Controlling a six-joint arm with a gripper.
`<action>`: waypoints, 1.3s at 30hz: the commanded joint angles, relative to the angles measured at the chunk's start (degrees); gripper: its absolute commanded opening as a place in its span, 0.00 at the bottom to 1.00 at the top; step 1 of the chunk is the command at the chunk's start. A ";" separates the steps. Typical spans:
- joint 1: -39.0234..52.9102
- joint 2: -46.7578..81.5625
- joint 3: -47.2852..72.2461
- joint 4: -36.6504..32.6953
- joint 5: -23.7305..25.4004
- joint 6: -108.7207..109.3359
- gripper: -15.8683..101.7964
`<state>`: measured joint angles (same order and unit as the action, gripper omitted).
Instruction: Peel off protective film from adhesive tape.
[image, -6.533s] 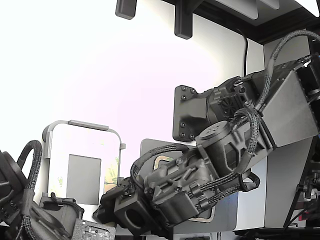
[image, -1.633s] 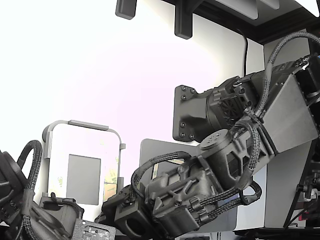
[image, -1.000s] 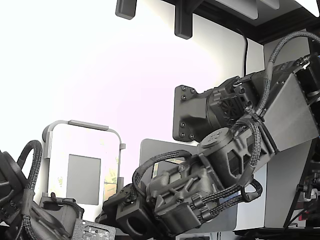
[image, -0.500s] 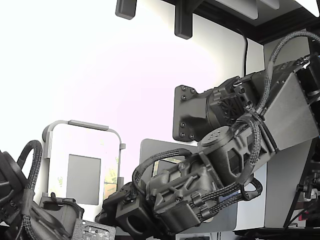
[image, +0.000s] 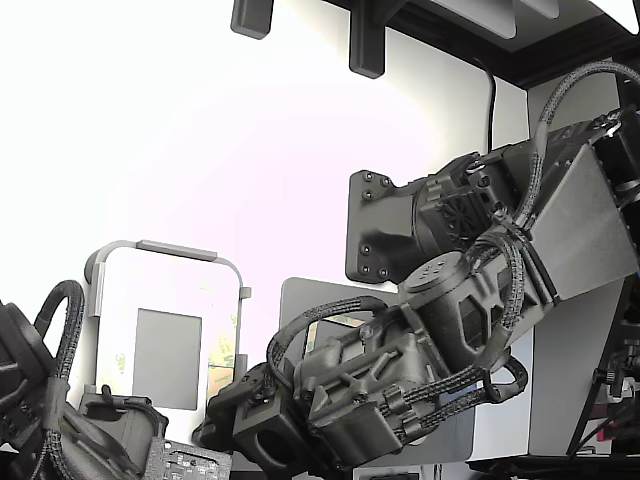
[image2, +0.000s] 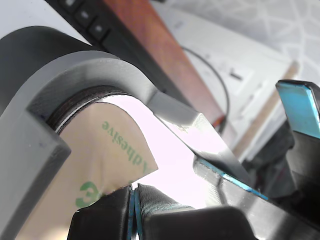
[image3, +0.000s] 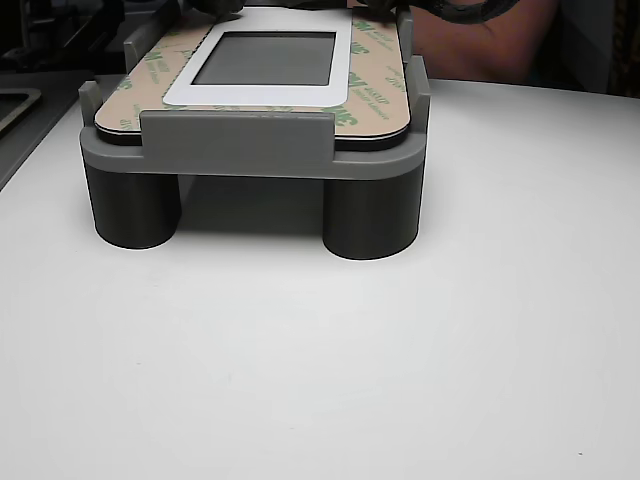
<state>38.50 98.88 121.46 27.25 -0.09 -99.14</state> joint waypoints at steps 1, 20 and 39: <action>-0.70 1.67 -1.58 0.09 0.26 -0.18 0.05; -0.70 2.81 -0.79 0.62 0.53 -0.18 0.05; -0.88 2.90 2.11 -2.11 0.88 -0.35 0.05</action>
<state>38.50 100.46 124.37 25.40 0.70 -99.23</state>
